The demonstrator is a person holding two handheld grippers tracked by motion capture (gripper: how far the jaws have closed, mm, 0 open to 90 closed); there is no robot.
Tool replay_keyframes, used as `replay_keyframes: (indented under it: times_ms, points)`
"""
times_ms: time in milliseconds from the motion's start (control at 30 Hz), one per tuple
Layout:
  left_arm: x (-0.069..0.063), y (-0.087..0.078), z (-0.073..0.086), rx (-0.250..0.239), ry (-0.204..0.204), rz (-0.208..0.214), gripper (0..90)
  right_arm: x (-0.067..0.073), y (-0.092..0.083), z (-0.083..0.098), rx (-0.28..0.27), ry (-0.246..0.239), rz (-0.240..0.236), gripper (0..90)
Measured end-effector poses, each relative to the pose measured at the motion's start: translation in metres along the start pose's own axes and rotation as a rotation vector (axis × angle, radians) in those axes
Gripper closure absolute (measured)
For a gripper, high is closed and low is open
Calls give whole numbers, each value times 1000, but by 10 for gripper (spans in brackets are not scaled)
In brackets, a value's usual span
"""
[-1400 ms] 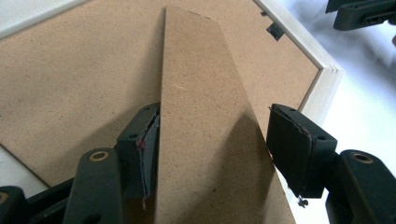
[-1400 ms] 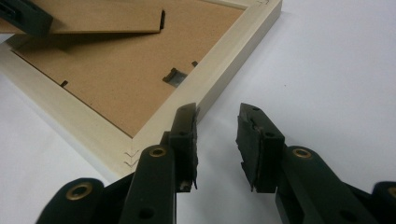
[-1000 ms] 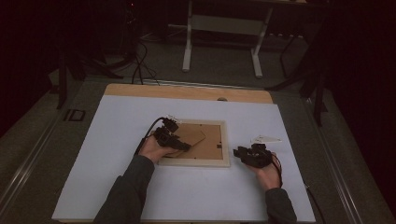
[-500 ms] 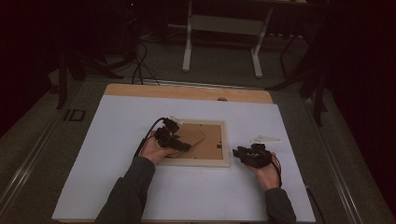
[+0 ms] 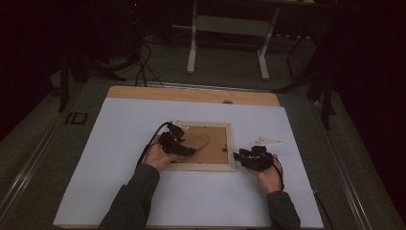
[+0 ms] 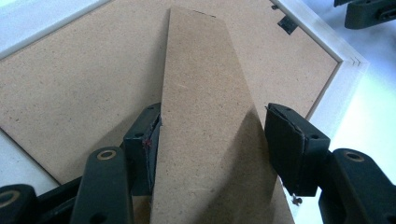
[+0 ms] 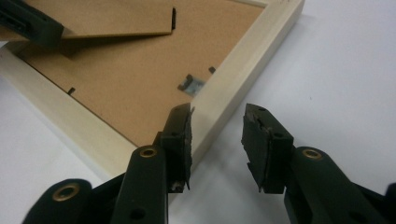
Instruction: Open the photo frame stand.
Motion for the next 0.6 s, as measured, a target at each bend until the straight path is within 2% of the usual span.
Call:
replay_keyframes:
  times_ms: [333, 433, 467, 600]
  points:
    - [-5, -4, -2, -35, 50, -31, 422, -2, 9, -11, -9, 10, 2, 603]
    - [-6, -5, -2, -38, 53, -34, 422, -3, 10, -12, -6, 9, 4, 603]
    - [-7, -6, -3, -42, 67, -40, 422, -3, 12, -13, -5, 7, 6, 603]
    - [-10, -8, -4, -49, 82, -51, 422, -6, 15, -21, -17, 26, 6, 603]
Point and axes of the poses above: each handheld gripper's, and its own axes: y roughly forward along the jaws, z roughly out of its underside, x roughly to its left, the point moved 10 cm from there along y, roughly forward along the jaws, and after that the axes turned 15 degrees about -x, right-handed, at the moved point
